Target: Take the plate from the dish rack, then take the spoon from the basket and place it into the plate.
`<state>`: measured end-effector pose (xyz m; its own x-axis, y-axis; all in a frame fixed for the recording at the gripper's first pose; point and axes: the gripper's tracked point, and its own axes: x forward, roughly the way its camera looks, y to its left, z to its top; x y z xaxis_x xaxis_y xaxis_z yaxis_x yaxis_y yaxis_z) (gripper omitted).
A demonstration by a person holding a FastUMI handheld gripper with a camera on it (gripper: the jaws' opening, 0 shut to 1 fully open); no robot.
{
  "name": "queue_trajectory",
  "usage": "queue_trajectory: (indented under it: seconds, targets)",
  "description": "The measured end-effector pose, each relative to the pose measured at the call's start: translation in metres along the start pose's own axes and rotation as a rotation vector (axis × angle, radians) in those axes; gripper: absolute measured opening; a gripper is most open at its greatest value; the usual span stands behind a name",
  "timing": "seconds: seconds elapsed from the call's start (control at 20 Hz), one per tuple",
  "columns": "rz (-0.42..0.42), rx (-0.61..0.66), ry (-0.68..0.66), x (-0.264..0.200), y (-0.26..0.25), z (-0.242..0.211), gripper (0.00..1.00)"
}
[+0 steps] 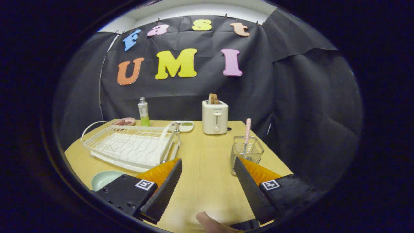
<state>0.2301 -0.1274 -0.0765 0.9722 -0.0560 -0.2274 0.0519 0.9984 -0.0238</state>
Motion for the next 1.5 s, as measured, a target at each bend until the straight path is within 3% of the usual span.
queue_trajectory:
  seconds: [0.5, 0.85, 0.95, 1.05, 1.15, 1.5]
  targets:
    - [-0.063, 0.019, 0.007, 0.102, -0.068, 0.050, 1.00]
    - [-0.068, 0.115, 0.096, 0.158, -0.085, 0.063, 1.00]
    - [-0.006, 0.193, 0.123, 0.168, -0.078, 0.063, 0.75]
    - [-0.048, 0.194, 0.161, 0.177, -0.087, 0.055, 0.46]
    - [-0.023, 0.177, 0.141, 0.166, -0.079, 0.061, 0.17]
    - [-0.089, 0.113, -0.066, 0.113, -0.084, 0.116, 0.15]
